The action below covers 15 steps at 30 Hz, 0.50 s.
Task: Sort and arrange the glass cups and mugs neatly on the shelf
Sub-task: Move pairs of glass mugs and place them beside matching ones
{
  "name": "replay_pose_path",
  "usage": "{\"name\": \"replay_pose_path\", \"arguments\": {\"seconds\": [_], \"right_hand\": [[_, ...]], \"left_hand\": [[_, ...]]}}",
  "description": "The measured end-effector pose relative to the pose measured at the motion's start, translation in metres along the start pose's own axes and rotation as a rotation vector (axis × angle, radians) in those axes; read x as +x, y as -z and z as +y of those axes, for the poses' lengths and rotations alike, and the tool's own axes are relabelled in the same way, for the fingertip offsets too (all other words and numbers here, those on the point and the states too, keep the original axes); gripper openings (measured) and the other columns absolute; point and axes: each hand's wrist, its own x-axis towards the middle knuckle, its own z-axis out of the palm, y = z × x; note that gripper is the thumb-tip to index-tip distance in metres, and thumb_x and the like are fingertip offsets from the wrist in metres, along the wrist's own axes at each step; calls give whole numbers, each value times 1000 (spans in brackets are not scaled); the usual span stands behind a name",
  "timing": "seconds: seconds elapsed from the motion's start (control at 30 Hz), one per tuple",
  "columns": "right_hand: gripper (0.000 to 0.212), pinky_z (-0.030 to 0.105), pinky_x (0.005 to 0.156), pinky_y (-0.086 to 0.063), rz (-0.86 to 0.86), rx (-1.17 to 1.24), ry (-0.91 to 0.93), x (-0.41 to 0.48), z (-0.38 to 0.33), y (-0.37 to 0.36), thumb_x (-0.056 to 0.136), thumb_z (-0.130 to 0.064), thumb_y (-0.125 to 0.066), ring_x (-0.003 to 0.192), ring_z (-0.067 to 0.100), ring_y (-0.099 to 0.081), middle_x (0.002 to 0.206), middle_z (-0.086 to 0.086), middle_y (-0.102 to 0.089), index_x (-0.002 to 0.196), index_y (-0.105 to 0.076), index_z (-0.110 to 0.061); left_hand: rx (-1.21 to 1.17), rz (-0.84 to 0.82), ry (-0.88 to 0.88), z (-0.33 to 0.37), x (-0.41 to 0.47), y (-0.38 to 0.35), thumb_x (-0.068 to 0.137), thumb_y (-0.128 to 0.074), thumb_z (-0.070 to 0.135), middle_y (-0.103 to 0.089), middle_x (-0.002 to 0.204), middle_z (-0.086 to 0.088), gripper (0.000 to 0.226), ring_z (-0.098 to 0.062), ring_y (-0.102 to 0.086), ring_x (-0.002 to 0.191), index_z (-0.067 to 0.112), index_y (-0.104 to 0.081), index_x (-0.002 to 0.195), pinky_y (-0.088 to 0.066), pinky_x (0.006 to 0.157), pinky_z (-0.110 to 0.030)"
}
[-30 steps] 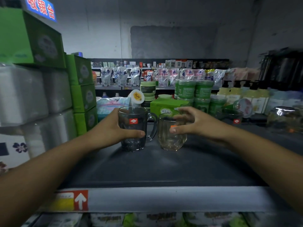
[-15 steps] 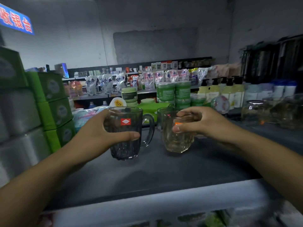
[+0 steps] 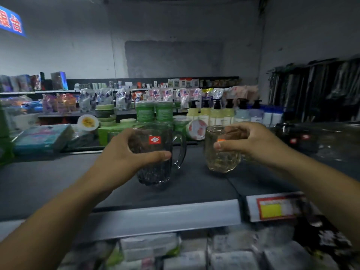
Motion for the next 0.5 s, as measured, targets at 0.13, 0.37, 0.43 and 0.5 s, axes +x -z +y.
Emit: {"name": "replay_pose_path", "arguments": {"seconds": [0.13,0.37,0.43,0.5], "right_hand": [[61,29,83,-58,-6,-71,-40,2,34,30,59,-40,-94,97,9,-70,103,-8,-74,112,-67,-25],[48,27,90,-55,-121,-184,-8,12,50,47,70,-38,-90,100,5,-66,104,-12,-69,106,-60,-30],[52,29,92,-55,-165,-320,37,14,50,50,73,-49,-85,100,5,-62,111,-9,-64,112,-58,-28],[69,28,94,-49,-182,-543,112,15,46,53,75,-63,-77,105,9,-55,120,-6,-53,128,-57,-25]], "left_hand": [[39,22,22,12,0,-51,46,-90,56,-74,92,8,75,-1,-69,83,30,-65,112,-49,69,-17],[88,73,15,12,6,-99,57,-94,47,-72,90,7,64,3,-66,72,26,-63,109,-46,55,-9],[113,94,-5,9,5,-105,58,-93,49,-71,88,8,63,6,-65,71,27,-62,107,-46,58,-10],[122,105,-10,5,5,-107,60,-92,49,-72,88,6,61,6,-65,71,27,-62,108,-46,58,-10]]}}
